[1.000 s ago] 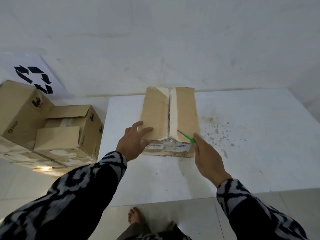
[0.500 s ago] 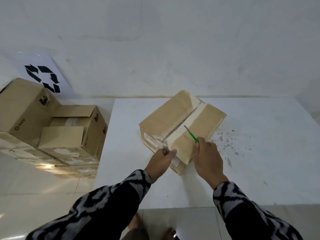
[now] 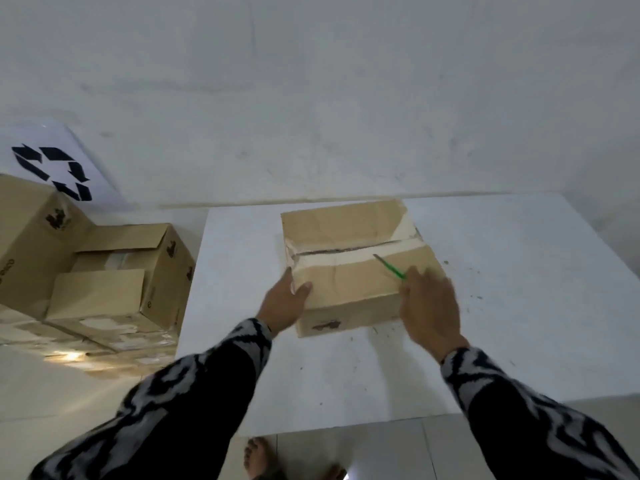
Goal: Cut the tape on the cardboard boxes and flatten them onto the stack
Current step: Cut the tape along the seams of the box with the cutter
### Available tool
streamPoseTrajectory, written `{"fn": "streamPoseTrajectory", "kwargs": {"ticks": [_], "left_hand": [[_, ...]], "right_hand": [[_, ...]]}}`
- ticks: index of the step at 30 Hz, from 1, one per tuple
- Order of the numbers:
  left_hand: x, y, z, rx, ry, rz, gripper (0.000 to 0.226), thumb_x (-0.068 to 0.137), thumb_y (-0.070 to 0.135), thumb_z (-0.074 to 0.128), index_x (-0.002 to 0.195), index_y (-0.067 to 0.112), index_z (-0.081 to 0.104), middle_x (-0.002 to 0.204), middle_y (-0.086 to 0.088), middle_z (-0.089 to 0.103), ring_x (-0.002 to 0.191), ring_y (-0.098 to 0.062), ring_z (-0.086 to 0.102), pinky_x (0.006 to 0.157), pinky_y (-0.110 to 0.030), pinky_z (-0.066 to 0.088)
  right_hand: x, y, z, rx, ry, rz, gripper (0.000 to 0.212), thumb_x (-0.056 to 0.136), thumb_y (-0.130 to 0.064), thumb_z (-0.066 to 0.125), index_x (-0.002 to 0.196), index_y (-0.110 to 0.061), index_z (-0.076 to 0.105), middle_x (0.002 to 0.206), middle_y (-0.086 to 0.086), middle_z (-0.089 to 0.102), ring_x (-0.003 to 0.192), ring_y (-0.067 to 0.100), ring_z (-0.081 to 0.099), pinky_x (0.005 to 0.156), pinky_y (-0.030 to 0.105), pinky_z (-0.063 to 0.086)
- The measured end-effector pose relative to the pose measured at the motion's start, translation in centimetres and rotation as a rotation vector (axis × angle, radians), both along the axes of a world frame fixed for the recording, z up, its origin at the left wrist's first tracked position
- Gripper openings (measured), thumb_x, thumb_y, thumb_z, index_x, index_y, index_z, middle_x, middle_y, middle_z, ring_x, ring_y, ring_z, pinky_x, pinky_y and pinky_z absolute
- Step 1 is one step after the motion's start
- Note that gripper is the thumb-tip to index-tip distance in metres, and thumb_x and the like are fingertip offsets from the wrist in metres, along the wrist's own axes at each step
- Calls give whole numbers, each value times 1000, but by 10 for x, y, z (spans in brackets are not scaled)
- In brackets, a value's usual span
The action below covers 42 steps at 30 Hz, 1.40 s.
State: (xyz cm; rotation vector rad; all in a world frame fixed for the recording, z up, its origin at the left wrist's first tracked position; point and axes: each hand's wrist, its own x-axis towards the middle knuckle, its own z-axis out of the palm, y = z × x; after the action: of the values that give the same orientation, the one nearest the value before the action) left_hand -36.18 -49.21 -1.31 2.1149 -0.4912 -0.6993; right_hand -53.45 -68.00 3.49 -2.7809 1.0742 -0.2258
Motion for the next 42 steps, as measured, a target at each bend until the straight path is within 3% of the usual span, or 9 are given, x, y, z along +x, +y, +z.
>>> {"fn": "streamPoseTrajectory", "kwargs": {"ticks": [5,10,13,17,21,23,25,35,42], "left_hand": [[51,-15,24,462,-358,166,65,100,46,41,154,17,18,161,-9,20,140,-44,27,113,-53,25],[-57,-25,16,470,-438,-121,84,90,69,29,156,25,3,163,-10,-11,145,-49,-6,116,-58,10],[-70,-28,3,473,-395,-235,96,82,84,19,156,27,-1,162,-13,-17,142,-52,-21,117,-62,-4],[-16,-23,8,548,-553,-399,94,79,85,14,156,34,-1,164,-8,-15,145,-50,-13,117,-61,11],[16,-14,28,727,-651,-405,79,92,72,14,157,30,-3,164,-7,-16,146,-50,-2,114,-58,20],[2,-20,33,673,-718,-452,76,96,66,17,157,22,6,165,-8,-8,147,-48,0,116,-57,19],[-25,-27,30,560,-673,-588,82,92,74,22,156,25,6,165,-1,-7,150,-37,-5,119,-57,12],[-11,0,24,260,-568,-715,59,100,46,47,152,24,30,162,10,19,152,-14,3,122,-40,13],[-7,-1,29,-66,-567,-496,20,101,26,50,108,10,60,130,3,57,143,-12,31,120,-41,20]], "right_hand": [[5,39,2,158,-59,68,20,104,-31,29,100,-19,45,75,1,58,65,27,53,55,34,32],[7,-19,5,245,-160,-3,26,105,-33,25,107,-20,48,88,0,59,74,26,56,57,35,41],[3,-36,-6,316,8,128,36,106,-30,25,130,-19,49,124,10,57,109,31,56,89,42,46],[-3,-27,-14,131,115,185,36,107,-25,23,130,-13,48,140,14,53,148,24,24,122,46,11],[-4,-2,0,161,50,291,27,107,-26,25,110,-14,49,98,2,63,96,26,57,115,45,25],[4,-6,8,266,-51,210,26,106,-29,25,100,-18,47,76,-4,54,71,22,48,78,38,42],[12,-17,6,267,-126,136,25,106,-32,26,98,-20,46,69,-4,52,64,22,48,51,31,30],[-12,0,0,256,50,45,28,106,-34,23,109,-17,45,63,-2,51,53,18,47,49,32,32],[-39,30,44,438,-196,81,33,102,-29,40,131,-38,54,60,-11,57,49,7,51,47,30,44]]}}
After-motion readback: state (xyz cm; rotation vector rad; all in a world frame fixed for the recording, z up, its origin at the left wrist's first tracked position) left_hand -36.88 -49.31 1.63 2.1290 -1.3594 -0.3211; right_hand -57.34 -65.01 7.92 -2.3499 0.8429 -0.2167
